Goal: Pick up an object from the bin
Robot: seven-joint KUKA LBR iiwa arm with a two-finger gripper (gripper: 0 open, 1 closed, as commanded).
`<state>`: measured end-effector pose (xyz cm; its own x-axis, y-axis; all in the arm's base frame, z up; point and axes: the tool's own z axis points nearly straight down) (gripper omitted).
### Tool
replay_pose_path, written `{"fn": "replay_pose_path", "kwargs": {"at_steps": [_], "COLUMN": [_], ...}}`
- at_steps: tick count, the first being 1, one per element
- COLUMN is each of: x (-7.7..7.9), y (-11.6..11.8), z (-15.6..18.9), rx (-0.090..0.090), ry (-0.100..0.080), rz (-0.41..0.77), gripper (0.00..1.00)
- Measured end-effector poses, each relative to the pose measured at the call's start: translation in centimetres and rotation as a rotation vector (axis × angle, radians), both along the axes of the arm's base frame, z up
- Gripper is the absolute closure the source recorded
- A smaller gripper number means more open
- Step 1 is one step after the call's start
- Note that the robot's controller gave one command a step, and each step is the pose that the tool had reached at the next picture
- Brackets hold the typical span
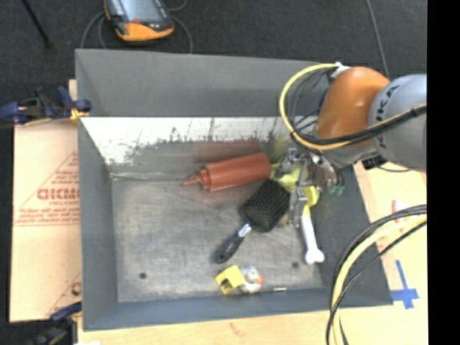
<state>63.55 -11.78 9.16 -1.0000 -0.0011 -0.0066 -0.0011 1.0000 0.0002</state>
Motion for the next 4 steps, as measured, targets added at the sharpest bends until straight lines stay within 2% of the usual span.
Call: {"fn": "replay_pose_path", "kwargs": {"at_steps": [1, 2, 3, 4], "x": [0.44, 0.19, 0.42, 0.42], "y": [0.04, 0.17, -0.03, -0.03], "z": [-0.82, -1.09, -0.83, -0.83], "rx": [-0.003, -0.001, -0.005, -0.005], "ry": [-0.008, 0.002, -0.008, -0.008], "rz": [-0.007, -0.005, -0.005, -0.005], "gripper": [1.00, 0.00, 1.00, 1.00]}}
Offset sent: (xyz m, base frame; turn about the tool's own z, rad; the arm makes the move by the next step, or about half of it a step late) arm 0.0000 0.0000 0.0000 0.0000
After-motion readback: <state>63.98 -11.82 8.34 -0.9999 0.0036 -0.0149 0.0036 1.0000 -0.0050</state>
